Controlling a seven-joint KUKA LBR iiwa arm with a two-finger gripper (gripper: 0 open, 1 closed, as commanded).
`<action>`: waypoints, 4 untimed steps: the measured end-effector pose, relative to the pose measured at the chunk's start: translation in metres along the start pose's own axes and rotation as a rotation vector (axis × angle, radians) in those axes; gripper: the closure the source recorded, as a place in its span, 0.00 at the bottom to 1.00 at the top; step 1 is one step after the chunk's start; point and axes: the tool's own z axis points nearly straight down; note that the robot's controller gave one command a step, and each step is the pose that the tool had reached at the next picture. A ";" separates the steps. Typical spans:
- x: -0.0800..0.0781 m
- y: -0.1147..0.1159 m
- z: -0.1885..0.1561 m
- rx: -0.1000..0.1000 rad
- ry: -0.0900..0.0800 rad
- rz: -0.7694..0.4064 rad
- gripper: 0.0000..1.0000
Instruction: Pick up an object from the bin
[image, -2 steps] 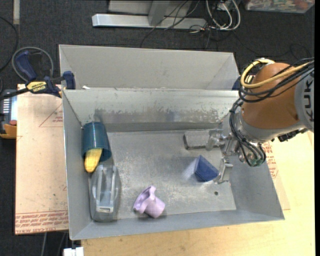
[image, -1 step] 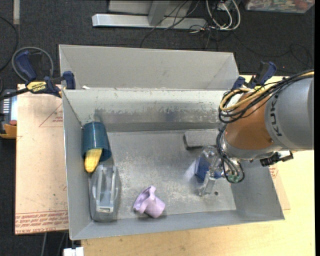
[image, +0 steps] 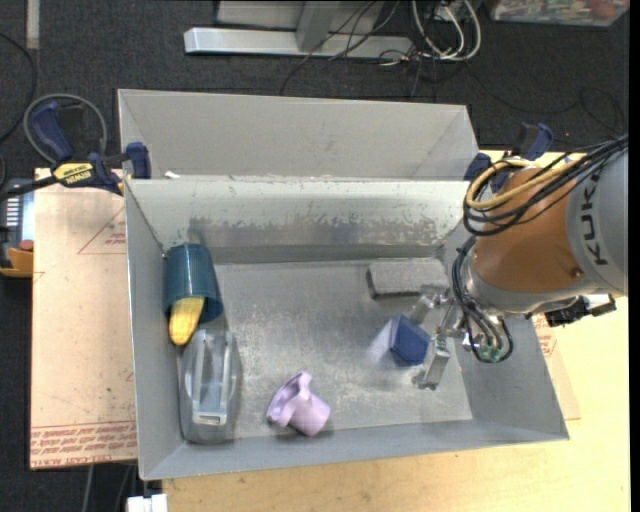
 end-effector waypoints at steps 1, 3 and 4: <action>0.003 0.006 0.037 0.001 0.015 0.006 0.00; -0.030 0.000 0.065 -0.001 0.008 -0.036 1.00; -0.030 0.000 0.065 0.000 0.008 -0.036 1.00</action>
Offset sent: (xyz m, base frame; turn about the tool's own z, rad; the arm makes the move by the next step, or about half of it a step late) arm 0.0181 0.0173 -0.0659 0.1666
